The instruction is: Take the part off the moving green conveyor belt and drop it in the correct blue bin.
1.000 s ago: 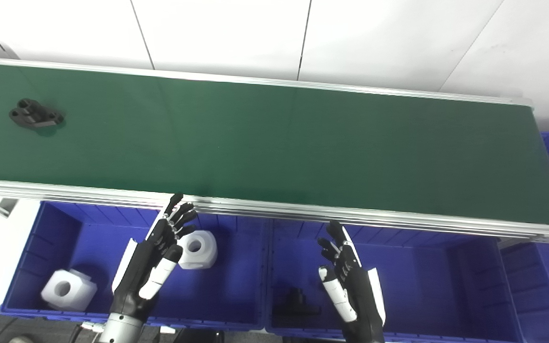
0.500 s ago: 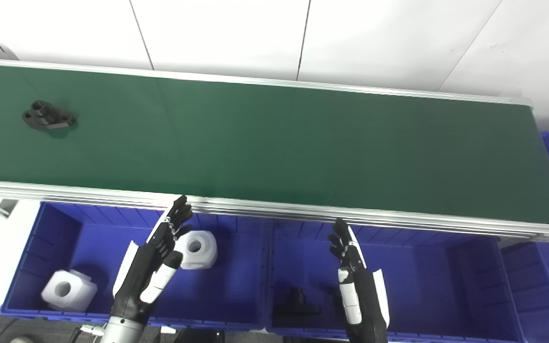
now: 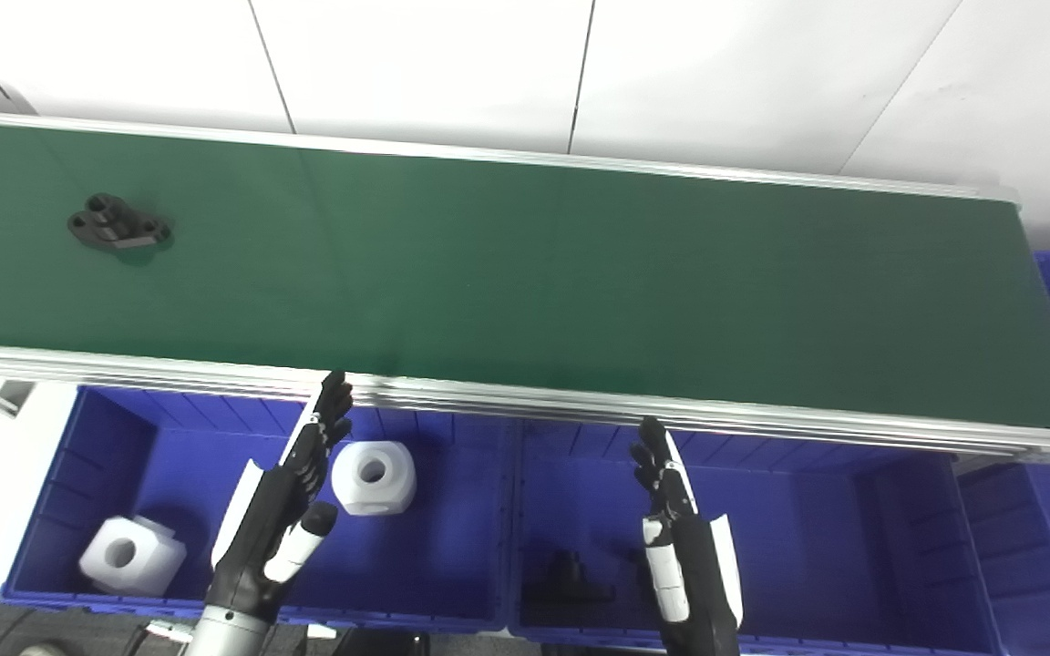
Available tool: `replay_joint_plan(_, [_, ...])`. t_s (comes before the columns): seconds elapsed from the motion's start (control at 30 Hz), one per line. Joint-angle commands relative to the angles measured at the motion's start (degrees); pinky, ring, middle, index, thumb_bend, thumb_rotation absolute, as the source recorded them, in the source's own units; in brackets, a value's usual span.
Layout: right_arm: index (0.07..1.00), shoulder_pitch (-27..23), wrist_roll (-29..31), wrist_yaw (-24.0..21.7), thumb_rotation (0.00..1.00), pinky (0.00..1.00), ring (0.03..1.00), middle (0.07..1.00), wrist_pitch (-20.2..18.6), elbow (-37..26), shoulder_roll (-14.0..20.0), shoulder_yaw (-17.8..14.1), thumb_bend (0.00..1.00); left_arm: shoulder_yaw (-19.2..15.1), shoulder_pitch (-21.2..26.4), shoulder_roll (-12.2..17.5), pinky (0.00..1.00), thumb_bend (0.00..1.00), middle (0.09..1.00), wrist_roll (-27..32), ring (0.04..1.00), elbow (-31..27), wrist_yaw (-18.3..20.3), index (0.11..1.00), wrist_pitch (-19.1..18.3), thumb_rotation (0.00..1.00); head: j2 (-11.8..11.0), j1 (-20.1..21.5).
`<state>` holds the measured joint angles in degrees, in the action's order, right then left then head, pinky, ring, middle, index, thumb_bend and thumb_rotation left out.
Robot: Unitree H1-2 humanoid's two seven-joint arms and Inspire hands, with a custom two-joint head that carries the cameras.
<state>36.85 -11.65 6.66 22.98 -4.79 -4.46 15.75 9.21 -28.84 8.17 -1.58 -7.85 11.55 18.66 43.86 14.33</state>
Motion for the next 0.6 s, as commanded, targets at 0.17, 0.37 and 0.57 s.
replay_joint_plan(0.17, [0.97,0.1,0.1,0.1,1.0,0.96,0.949,0.966,3.0,-0.5,-0.1,0.0,0.81,-0.1,-2.1,-0.3,0.94,0.95,1.0,1.4,0.997,-3.0,-0.5,1.0,1.5,0.93,-0.2,-0.8])
replay_joint_plan(0.37, [0.976,-0.4,0.3,0.0,1.0,0.96,0.95,0.967,3.2,0.1,0.1,-0.1,0.82,0.0,-2.8,-0.1,0.93,0.93,1.0,2.1,0.998,-3.5,-0.1,1.0,1.3,0.93,-0.4,-1.4])
replay_joint_plan(0.57, [0.976,-0.6,-0.3,0.2,1.0,0.94,0.939,0.96,3.4,0.2,0.1,-0.1,0.82,0.1,-2.7,-0.1,0.95,0.93,1.0,2.7,0.993,-3.4,0.2,1.0,0.9,0.92,-0.5,-1.6])
